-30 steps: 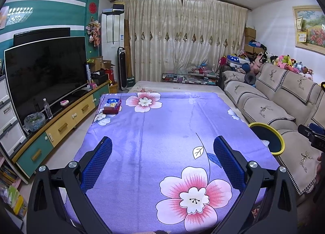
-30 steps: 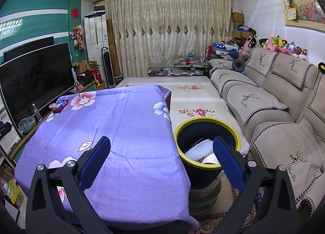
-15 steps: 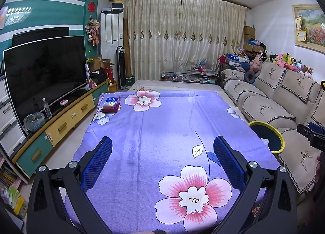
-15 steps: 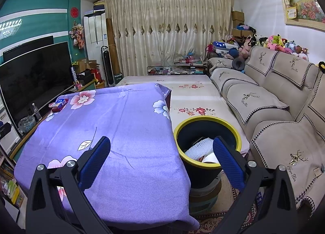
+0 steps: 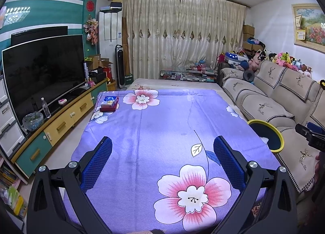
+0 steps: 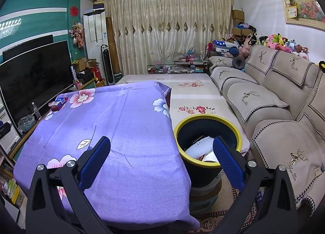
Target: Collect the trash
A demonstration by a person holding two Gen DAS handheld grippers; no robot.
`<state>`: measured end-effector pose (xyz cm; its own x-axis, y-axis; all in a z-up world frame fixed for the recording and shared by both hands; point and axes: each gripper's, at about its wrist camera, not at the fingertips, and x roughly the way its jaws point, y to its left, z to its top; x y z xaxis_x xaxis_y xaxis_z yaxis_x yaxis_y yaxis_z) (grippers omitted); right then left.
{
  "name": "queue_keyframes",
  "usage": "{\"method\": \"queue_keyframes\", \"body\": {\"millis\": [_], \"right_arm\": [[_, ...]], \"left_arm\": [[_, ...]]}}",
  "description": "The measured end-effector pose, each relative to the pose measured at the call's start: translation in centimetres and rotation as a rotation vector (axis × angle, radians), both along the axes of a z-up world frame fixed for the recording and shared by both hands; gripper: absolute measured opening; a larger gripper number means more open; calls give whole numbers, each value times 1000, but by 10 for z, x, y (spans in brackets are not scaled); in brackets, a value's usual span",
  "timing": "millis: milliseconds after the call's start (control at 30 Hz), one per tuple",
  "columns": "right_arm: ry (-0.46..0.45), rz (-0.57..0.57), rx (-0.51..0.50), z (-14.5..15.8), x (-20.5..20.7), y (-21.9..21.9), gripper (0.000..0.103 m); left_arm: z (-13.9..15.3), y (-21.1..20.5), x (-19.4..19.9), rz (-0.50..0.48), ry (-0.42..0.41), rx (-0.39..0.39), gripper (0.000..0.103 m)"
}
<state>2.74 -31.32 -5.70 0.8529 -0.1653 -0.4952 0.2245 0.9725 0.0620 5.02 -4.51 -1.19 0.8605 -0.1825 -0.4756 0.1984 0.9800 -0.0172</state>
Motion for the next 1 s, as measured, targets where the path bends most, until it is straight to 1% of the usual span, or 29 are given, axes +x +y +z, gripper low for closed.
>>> {"method": "queue_keyframes", "body": {"millis": [400, 533, 667, 700, 733, 767, 800, 833, 867, 900, 1000], "right_arm": [[7, 5, 0, -5, 0, -1, 96], [15, 10, -1, -10, 1, -2, 96], [28, 40, 13, -11, 7, -2, 96], [33, 51, 12, -10, 11, -1, 96], [37, 66, 9, -10, 17, 0, 96], [40, 79, 9, -7, 24, 1, 96], [46, 93, 13, -7, 34, 1, 96], [67, 110, 23, -9, 52, 2, 96], [77, 123, 32, -10, 65, 2, 96], [89, 138, 46, -13, 82, 4, 96], [162, 204, 84, -30, 148, 16, 96]], "left_arm": [[-6, -3, 7, -28, 29, -21, 98], [-8, -5, 13, -48, 51, -38, 98], [-11, -3, 32, -99, 114, -111, 98], [-11, -4, 40, -101, 121, -110, 98], [-11, -5, 46, -93, 119, -95, 98], [-13, -9, 62, -60, 112, -41, 98], [-17, -11, 77, -33, 119, -4, 98], [-21, -11, 89, -18, 132, 10, 98], [-32, -10, 116, 12, 170, 33, 98], [-40, -10, 134, 33, 195, 52, 98], [-70, -9, 189, 82, 250, 124, 98]]}}
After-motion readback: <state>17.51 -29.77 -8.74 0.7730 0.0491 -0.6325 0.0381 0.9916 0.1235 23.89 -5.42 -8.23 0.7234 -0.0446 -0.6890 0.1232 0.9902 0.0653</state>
